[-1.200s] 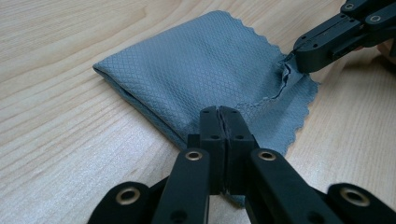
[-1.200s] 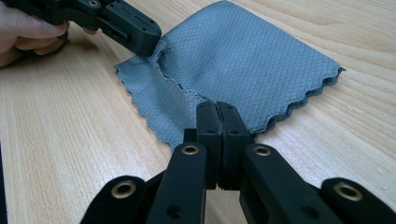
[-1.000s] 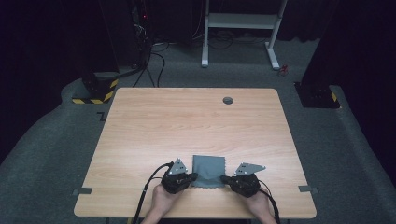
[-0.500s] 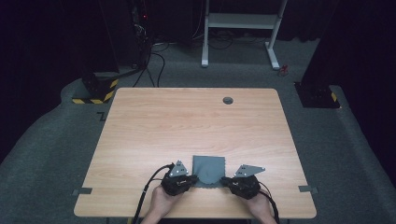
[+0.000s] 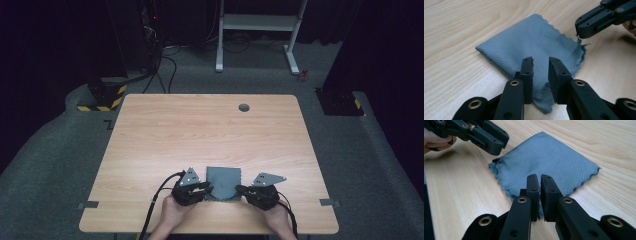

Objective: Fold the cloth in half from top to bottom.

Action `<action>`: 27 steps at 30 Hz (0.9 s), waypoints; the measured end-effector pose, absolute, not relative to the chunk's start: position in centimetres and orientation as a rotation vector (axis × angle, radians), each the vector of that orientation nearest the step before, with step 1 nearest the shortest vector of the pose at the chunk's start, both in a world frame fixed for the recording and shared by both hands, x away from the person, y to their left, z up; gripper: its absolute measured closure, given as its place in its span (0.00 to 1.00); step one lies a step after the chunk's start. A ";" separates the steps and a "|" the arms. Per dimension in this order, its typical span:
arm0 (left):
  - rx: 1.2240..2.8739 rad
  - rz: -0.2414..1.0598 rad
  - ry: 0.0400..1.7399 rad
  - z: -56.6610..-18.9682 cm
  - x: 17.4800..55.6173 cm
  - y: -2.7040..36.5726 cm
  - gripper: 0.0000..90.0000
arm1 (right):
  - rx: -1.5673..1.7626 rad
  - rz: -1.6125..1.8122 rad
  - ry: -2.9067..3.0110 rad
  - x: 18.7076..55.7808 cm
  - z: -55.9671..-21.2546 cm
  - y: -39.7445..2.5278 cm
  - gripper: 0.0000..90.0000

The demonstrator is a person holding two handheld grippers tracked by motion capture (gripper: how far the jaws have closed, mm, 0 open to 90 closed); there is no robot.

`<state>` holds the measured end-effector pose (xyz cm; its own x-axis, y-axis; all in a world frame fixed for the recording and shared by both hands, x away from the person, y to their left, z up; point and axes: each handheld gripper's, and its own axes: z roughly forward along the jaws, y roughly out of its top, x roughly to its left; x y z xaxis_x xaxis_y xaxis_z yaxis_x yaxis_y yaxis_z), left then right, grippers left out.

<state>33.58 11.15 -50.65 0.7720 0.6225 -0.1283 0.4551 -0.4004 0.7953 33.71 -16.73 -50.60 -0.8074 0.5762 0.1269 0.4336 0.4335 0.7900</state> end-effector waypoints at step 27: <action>2.224 0.338 0.748 -51.8 31.9 10.7 0.72 | 0.838 1.186 2.575 32.5 -52.2 -16.2 0.78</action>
<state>31.86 10.74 -51.80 0.7941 0.6077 0.0099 0.4091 -0.5465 0.7307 32.50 -16.23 -52.18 -0.8234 0.5637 0.0648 0.4155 0.5214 0.7453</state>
